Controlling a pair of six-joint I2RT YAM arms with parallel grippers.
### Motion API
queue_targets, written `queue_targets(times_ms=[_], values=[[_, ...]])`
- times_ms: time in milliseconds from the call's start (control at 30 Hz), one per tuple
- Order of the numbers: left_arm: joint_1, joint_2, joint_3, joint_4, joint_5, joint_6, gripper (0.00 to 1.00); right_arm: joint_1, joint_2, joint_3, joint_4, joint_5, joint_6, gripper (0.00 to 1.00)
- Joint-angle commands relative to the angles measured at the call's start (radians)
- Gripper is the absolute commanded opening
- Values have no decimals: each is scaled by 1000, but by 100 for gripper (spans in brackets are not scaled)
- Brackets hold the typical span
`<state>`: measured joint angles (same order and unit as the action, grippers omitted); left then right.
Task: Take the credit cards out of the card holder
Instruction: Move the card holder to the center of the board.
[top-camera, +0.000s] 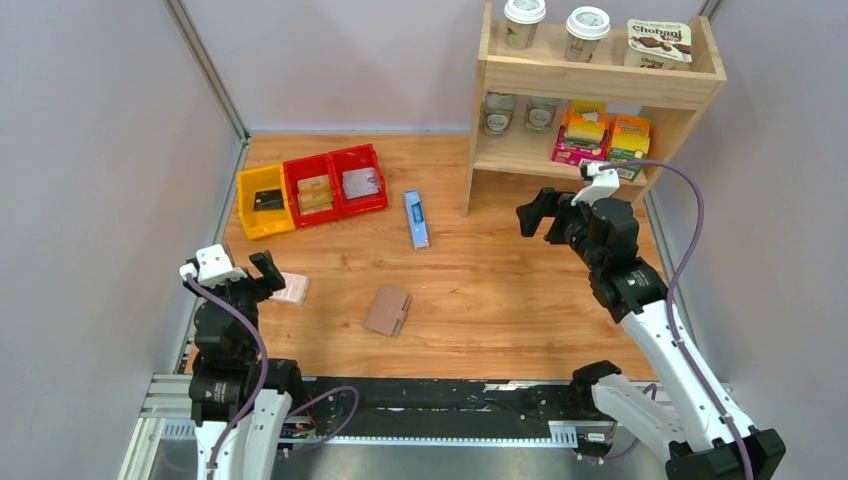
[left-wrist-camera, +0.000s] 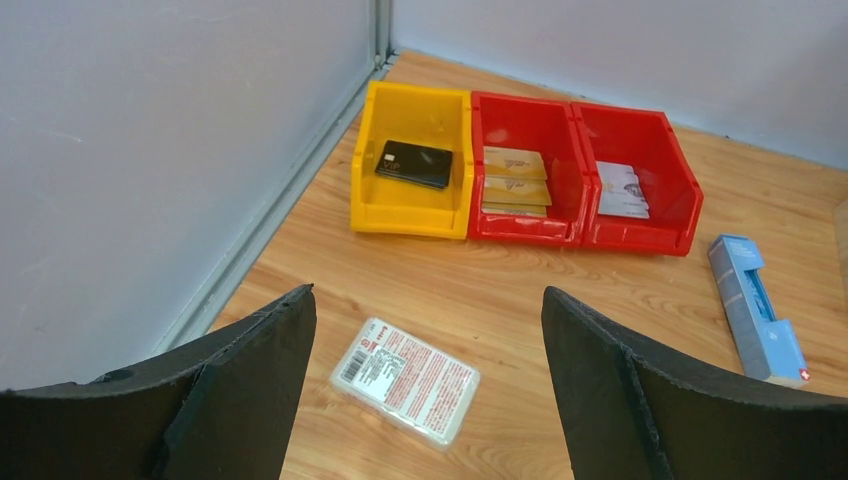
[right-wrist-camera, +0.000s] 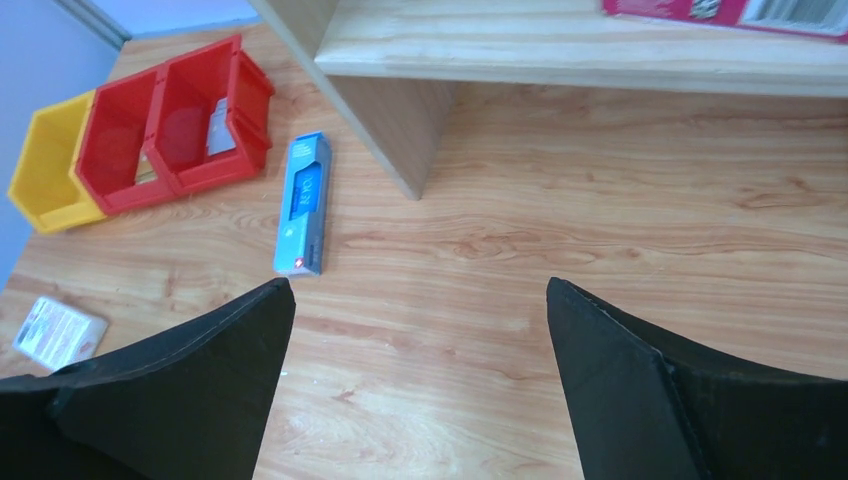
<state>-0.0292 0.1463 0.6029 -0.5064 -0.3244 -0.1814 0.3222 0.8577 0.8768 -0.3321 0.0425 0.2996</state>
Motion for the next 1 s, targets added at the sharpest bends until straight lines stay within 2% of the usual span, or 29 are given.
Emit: queue_targets(times_ms=[0, 133, 333, 500, 667, 833, 967], values=[[8, 45, 46, -6, 34, -20, 90, 2, 36, -19, 56, -150, 41, 100], [8, 125, 75, -38, 91, -33, 90, 3, 98, -38, 71, -271, 53, 100], [8, 225, 100, -55, 235, -105, 90, 18, 254, -30, 76, -368, 110, 100], [8, 351, 118, -66, 416, -200, 90, 112, 404, 11, 36, -385, 108, 100], [-11, 527, 117, -70, 592, -242, 85, 201, 498, -50, 157, -402, 222, 100], [-141, 691, 113, -69, 636, -276, 78, 265, 541, -104, 254, -401, 286, 100], [-231, 815, 86, -51, 659, -291, 74, 290, 560, -125, 265, -397, 288, 98]])
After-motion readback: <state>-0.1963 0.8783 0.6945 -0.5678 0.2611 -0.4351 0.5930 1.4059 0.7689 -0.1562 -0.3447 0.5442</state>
